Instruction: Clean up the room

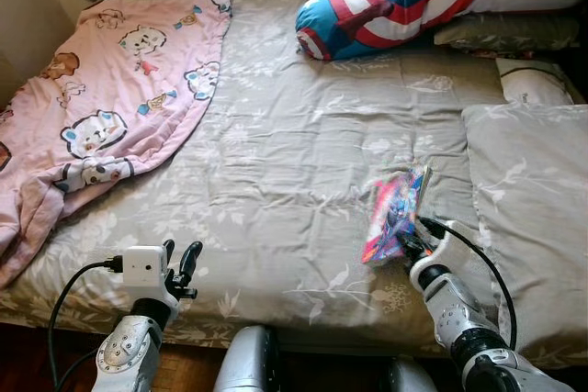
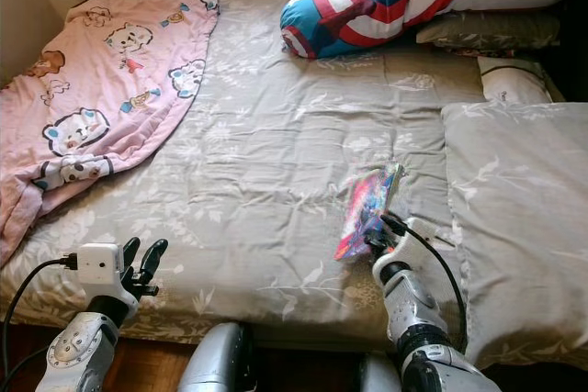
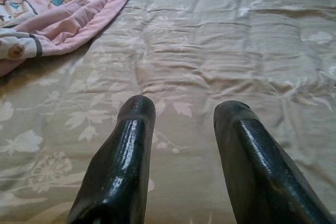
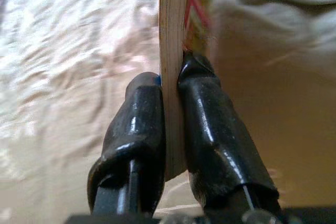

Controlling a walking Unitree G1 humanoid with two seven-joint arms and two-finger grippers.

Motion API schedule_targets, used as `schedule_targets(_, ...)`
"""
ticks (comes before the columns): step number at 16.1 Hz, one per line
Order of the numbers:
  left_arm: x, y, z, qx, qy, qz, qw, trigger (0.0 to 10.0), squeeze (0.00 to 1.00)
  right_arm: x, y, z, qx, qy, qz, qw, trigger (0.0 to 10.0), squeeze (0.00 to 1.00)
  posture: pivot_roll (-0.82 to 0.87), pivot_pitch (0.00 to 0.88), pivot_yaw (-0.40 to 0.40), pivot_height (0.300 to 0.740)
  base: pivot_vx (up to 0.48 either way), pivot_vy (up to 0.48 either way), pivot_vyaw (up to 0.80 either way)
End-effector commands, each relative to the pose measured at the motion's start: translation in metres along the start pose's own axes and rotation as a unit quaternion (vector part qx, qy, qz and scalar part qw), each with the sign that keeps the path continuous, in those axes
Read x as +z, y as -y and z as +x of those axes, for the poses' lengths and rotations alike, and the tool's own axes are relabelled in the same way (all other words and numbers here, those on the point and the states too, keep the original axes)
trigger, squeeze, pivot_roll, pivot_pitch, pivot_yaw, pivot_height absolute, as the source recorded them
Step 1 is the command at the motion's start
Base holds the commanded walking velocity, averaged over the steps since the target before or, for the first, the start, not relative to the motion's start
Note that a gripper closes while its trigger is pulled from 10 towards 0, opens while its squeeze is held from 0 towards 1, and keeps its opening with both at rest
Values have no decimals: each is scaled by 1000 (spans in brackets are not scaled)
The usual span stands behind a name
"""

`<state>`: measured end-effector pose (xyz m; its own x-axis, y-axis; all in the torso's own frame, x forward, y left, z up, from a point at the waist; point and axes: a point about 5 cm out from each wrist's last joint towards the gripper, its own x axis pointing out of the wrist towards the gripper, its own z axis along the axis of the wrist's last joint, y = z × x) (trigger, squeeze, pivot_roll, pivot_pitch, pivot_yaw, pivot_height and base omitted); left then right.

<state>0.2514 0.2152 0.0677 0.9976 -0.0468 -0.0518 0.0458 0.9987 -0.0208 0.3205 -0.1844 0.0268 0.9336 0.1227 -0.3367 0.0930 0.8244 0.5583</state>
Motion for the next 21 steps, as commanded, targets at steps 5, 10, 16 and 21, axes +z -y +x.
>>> schedule_targets(5, 0, -5, -7, 8, -13, 8, 1000, 10000, 0, -11, -2, -3, 67, -58, -37, 995, 10000, 0, 120, 218, 72, 654, 0, 0, 0)
schedule_targets(10, 8, -5, -7, 5, -5, 11, 1000, 10000, 0, -24, 31, -18, -7, -113, -109, 988, 10000, 0, 138, 234, 78, 654, 0, 0, 0)
schedule_targets(16, 8, -7, -14, 5, -11, 15, 1000, 10000, 0, -32, 45, -25, -99, -117, -105, 982, 10000, 0, 153, 251, 88, 654, 0, 0, 0)
schedule_targets(21, 8, -6, -16, 3, -19, 17, 1000, 10000, 0, -47, 46, -29, -140, -118, -63, 981, 10000, 0, 156, 256, 95, 654, 0, 0, 0)
